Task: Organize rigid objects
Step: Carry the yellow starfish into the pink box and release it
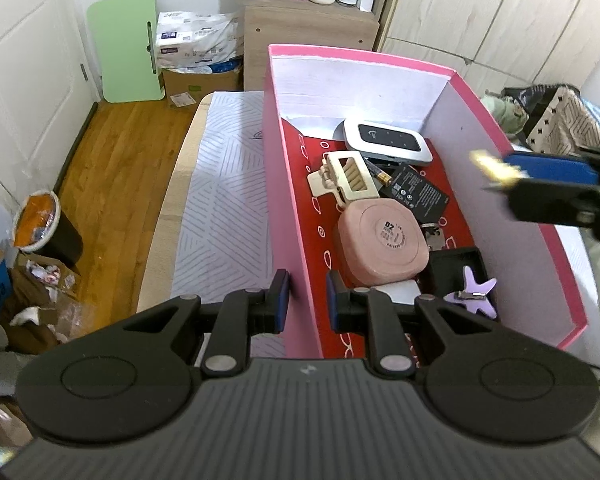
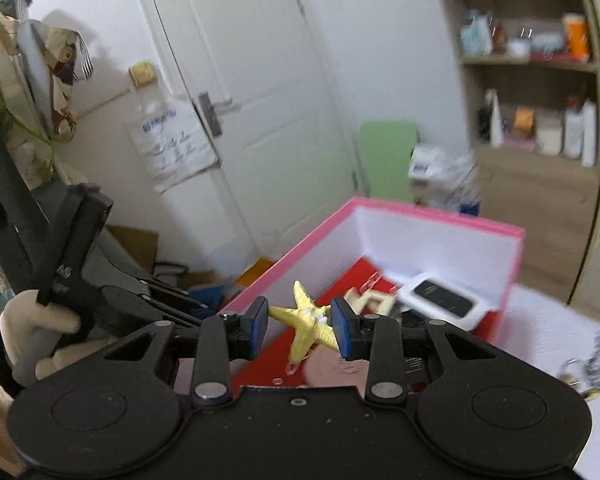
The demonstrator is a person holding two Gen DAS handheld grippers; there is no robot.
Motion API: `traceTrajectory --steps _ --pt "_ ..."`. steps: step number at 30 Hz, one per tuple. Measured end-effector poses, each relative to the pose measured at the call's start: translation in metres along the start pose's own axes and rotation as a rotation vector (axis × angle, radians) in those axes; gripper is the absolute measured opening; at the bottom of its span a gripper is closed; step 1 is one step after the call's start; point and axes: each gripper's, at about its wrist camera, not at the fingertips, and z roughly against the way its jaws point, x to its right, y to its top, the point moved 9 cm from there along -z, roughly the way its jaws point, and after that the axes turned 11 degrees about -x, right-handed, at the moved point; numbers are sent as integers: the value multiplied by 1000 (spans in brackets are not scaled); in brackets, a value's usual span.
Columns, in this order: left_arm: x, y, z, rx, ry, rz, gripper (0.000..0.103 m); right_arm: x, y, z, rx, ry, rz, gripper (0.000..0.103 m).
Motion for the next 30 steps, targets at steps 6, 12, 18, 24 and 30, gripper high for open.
traceTrajectory --steps 6,12,18,24,30 --pt "6 -1 0 1 49 -52 17 15 5 -53 -160 -82 -85 39" --pt "3 -2 1 11 17 -36 17 27 -5 -96 -291 -108 -145 39" --pt "3 -2 1 13 6 -35 17 23 3 -104 -279 -145 -122 39" --pt "2 -3 1 17 -1 -31 17 23 16 -113 -269 -228 -51 40" --pt "1 -2 1 17 -13 -26 17 38 20 -104 -235 -152 -185 42"
